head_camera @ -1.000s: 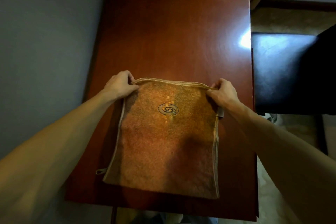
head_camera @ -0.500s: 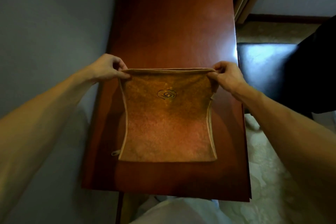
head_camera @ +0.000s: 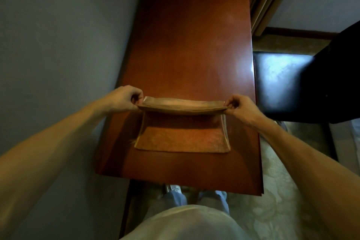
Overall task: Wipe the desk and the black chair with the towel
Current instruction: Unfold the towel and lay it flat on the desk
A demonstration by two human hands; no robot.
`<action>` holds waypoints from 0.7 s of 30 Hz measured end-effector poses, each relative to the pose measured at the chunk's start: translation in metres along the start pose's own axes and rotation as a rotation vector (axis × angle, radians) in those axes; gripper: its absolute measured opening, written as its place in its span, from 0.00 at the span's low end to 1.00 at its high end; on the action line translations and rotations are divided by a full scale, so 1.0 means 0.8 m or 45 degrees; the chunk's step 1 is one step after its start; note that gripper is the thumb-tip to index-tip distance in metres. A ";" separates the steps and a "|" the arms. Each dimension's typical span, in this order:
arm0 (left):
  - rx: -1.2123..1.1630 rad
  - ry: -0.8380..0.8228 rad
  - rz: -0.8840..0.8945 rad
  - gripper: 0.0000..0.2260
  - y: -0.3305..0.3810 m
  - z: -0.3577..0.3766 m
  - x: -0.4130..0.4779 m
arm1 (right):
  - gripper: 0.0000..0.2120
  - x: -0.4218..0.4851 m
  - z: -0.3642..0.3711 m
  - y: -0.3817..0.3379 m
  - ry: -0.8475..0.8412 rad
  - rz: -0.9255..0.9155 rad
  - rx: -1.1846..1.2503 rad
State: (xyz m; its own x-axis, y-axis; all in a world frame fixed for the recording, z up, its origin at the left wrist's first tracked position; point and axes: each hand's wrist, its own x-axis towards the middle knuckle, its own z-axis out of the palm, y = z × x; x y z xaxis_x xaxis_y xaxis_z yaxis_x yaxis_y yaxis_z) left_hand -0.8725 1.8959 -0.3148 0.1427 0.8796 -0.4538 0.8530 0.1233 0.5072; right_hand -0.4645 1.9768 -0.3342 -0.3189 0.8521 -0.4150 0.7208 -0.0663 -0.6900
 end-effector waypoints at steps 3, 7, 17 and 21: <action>0.233 -0.038 0.035 0.07 -0.001 0.042 -0.022 | 0.11 -0.027 0.026 0.018 -0.083 -0.020 -0.192; 0.422 -0.117 0.016 0.07 -0.001 0.088 -0.044 | 0.17 -0.049 0.055 0.043 -0.108 -0.143 -0.506; 0.584 -0.009 0.101 0.07 -0.017 0.148 -0.072 | 0.06 -0.079 0.090 0.081 -0.113 -0.271 -0.762; 0.603 -0.151 0.044 0.10 -0.023 0.160 -0.074 | 0.06 -0.082 0.092 0.087 -0.258 -0.285 -0.868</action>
State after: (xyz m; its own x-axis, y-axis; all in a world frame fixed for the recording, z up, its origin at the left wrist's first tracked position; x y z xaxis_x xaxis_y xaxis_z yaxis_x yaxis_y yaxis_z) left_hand -0.8319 1.7830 -0.3913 0.2074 0.8176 -0.5371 0.9775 -0.1517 0.1466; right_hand -0.4389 1.8780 -0.3987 -0.5624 0.6907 -0.4546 0.8263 0.4905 -0.2768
